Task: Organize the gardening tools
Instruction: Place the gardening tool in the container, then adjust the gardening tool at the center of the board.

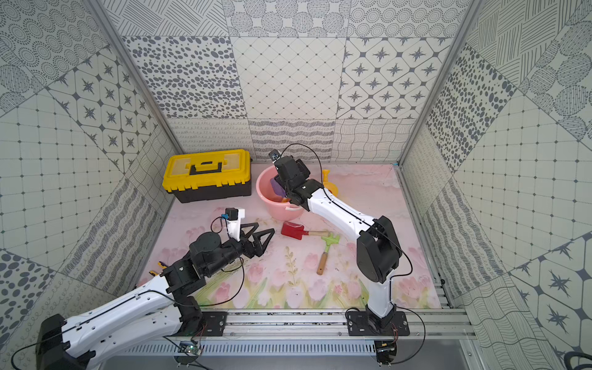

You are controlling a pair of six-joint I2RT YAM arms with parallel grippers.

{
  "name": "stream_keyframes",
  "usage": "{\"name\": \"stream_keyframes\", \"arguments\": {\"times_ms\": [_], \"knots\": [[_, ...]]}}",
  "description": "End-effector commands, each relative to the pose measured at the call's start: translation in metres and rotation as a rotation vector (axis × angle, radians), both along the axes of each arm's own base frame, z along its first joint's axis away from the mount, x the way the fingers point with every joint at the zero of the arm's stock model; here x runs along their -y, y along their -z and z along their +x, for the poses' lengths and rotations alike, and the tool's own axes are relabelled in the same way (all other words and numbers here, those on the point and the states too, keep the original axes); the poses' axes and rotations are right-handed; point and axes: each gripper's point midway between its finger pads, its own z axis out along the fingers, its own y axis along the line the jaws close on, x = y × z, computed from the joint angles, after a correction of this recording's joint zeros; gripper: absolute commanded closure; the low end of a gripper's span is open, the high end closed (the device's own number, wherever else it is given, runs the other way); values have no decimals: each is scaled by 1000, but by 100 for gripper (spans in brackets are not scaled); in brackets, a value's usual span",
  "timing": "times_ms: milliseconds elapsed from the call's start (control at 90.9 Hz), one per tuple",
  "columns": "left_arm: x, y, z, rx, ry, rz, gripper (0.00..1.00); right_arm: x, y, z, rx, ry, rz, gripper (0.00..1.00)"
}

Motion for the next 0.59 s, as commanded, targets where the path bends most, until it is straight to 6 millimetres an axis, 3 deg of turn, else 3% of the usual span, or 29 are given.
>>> {"name": "stream_keyframes", "arguments": {"times_ms": [0, 44, 132, 242, 407, 583], "knots": [[2, -11, 3, 16, -11, -37, 7, 28, -56, -26, 78, 75, 187, 11], [3, -10, 3, 9, -7, -35, 7, 39, -59, -37, 72, 105, 243, 4], [6, -8, 3, -4, 0, -34, 7, 65, -56, -61, 35, 157, 344, 3], [9, -6, 2, -16, 15, -37, 7, 99, -31, -90, -66, 236, 464, 3], [14, -7, 0, -32, 42, -39, 7, 161, 40, -130, -223, 442, 609, 3], [15, -7, 0, -39, 45, -40, 7, 208, 120, -178, -408, 638, 704, 3]]}}
